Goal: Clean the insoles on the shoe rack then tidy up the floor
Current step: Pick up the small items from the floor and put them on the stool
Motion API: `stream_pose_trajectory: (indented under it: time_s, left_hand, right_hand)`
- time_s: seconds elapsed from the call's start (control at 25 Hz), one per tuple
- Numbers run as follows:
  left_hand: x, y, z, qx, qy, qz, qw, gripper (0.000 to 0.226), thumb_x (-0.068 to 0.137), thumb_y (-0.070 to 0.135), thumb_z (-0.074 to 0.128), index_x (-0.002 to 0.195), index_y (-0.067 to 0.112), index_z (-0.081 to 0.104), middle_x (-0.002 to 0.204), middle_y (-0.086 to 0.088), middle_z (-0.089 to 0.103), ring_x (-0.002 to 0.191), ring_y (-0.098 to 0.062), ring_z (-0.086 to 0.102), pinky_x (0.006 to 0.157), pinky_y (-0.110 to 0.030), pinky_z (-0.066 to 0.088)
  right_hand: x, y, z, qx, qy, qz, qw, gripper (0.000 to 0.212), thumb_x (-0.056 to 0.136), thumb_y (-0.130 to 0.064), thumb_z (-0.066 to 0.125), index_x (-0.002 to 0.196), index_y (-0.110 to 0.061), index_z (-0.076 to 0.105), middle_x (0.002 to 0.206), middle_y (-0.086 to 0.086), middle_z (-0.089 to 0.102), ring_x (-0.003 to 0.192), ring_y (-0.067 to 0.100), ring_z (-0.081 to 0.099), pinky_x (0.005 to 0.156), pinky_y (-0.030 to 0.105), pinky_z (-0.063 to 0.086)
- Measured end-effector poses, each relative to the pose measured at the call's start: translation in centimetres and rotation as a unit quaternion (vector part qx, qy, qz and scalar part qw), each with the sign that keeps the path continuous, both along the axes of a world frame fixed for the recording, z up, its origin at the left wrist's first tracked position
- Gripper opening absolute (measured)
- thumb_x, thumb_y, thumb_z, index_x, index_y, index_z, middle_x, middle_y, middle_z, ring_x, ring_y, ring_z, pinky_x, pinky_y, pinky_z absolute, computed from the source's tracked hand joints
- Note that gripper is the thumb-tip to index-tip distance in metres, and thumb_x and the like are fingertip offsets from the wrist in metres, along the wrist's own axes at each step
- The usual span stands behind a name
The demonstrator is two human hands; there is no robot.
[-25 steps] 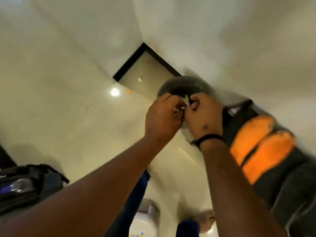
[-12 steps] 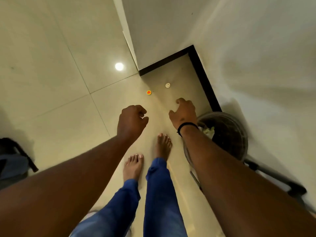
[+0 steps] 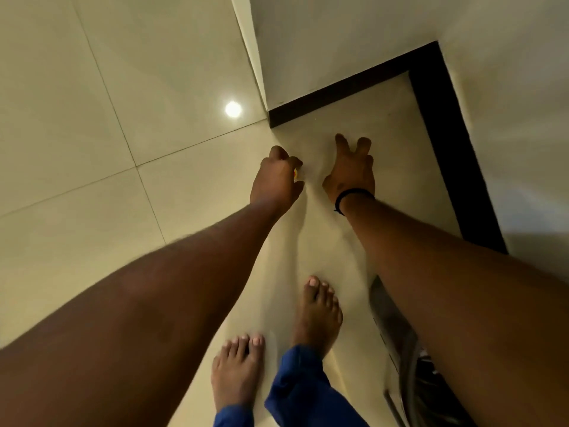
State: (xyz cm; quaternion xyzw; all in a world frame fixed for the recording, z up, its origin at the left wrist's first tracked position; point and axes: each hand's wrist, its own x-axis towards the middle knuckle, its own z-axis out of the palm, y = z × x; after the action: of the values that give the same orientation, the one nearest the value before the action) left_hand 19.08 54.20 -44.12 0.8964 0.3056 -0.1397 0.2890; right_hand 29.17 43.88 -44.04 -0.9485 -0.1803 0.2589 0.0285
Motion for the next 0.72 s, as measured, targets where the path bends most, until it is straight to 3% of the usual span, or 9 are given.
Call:
stream_pose_trajectory:
  time_s: [0.16, 0.32, 0.52, 0.72]
  left_hand:
    - [0.3, 0.7, -1.3, 0.017, -0.015, -0.008, 1.000, 0.034, 0.088, 0.017, 0.073, 0.121, 0.012, 0.071, 0.121, -0.009, 0.058, 0.100, -0.026, 0.062, 0.081, -0.030, 0.052]
    - [0.1, -0.4, 2.3, -0.019, -0.004, 0.040, 0.999, 0.035, 0.083, 0.017, 0.078, 0.118, 0.012, 0.072, 0.117, -0.006, 0.062, 0.098, -0.023, 0.064, 0.084, -0.033, 0.056]
    - [-1.6, -3.8, 18.3, -0.067, -0.045, 0.027, 0.996, 0.034, 0.080, 0.016, 0.081, 0.112, 0.014, 0.073, 0.114, -0.004, 0.064, 0.094, -0.019, 0.065, 0.080, -0.031, 0.055]
    - [-4.6, -10.1, 40.5, -0.071, -0.048, -0.082, 0.993, 0.028, 0.077, 0.017, 0.080, 0.104, 0.016, 0.075, 0.105, -0.004, 0.064, 0.085, -0.019, 0.062, 0.071, -0.027, 0.046]
  right_hand:
    - [-0.2, 0.1, -1.5, 0.012, -0.037, 0.036, 0.999, 0.032, 0.088, 0.000, 0.056, 0.120, -0.005, 0.058, 0.132, 0.018, 0.044, 0.107, 0.033, 0.055, 0.091, 0.035, 0.052]
    - [-1.4, -0.7, 2.1, 0.057, 0.009, 0.011, 0.998, 0.030, 0.089, -0.001, 0.059, 0.119, -0.005, 0.060, 0.123, 0.015, 0.050, 0.102, 0.031, 0.061, 0.087, 0.032, 0.053]
    - [-4.4, -4.4, 17.1, 0.097, 0.024, -0.084, 0.991, 0.024, 0.090, -0.009, 0.060, 0.114, -0.004, 0.059, 0.118, 0.013, 0.053, 0.099, 0.027, 0.062, 0.077, 0.024, 0.045]
    - [-9.0, -12.7, 39.1, 0.116, 0.037, -0.179, 0.976, 0.030, 0.091, -0.019, 0.057, 0.118, -0.006, 0.058, 0.121, 0.014, 0.053, 0.106, 0.030, 0.057, 0.085, 0.034, 0.047]
